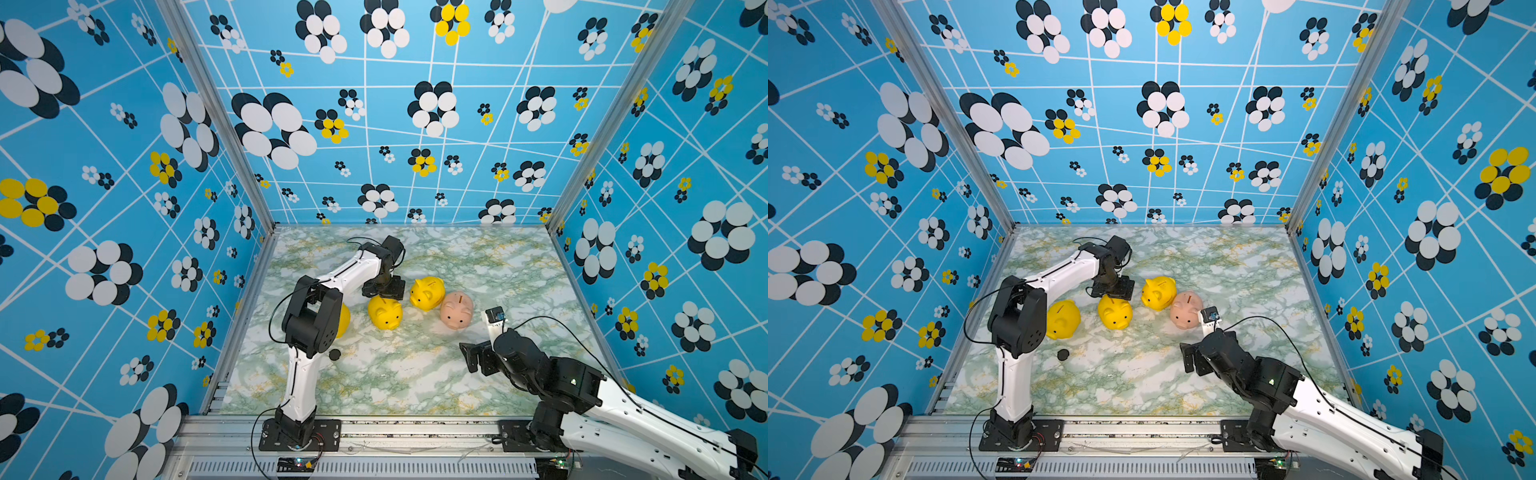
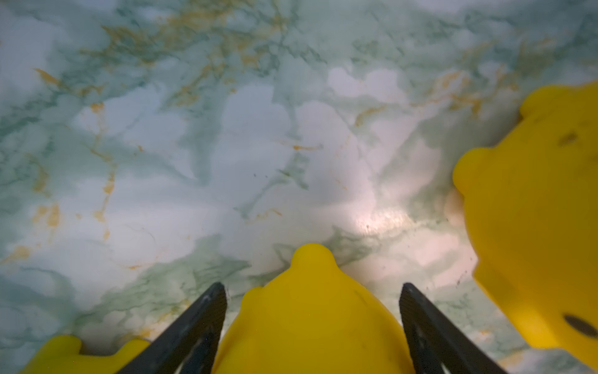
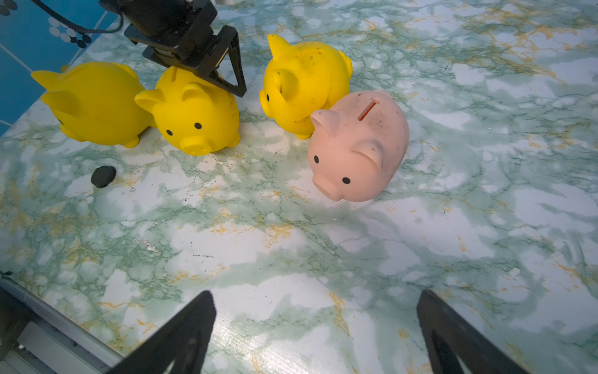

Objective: Open piggy banks
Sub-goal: Move the piggy bank to the center of the board.

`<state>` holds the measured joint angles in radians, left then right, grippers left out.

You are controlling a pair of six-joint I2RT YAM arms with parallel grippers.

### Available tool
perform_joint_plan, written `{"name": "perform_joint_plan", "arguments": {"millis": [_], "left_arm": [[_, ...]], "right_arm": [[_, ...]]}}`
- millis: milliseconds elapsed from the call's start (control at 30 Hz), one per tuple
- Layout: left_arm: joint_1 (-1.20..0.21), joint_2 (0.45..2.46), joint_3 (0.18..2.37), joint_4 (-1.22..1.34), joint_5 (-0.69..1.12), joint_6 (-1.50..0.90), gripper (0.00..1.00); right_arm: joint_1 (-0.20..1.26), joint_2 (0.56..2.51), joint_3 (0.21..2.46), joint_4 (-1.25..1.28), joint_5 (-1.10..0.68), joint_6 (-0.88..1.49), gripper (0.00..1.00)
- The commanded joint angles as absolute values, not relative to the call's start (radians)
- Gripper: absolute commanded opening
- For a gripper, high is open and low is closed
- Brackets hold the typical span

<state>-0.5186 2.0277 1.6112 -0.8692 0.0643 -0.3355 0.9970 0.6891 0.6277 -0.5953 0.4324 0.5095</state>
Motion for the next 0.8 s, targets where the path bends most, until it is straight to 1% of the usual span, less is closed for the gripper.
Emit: {"name": "perform_joint_plan", "arguments": {"millis": [0,100,233,300,600,767], "left_arm": [[-0.58,1.909,1.522,-0.803,0.169,-0.311,0.86],[-0.624,1.86,1.486,-0.805,0.201,-0.313,0.86],[-0.693,1.855,1.48,-0.81,0.221,-0.31,0.88],[-0.701,1.827,1.482,-0.809,0.207,-0.311,0.91],[-0.7,1.773,1.532,-0.848,0.108,-0.273,0.99],[-0.708,1.742,1.519,-0.871,0.086,-0.26,1.0]], "right_arm": [[0.991,0.683,0.644,-0.594,0.42,0.499,1.0],[0.989,0.694,0.652,-0.58,0.412,0.496,1.0],[0.99,0.717,0.693,-0.593,0.417,0.494,1.0],[0.991,0.73,0.708,-0.602,0.415,0.494,1.0],[0.99,0.751,0.721,-0.591,0.397,0.516,1.0],[0.99,0.752,0.699,-0.566,0.396,0.514,1.0]]}}
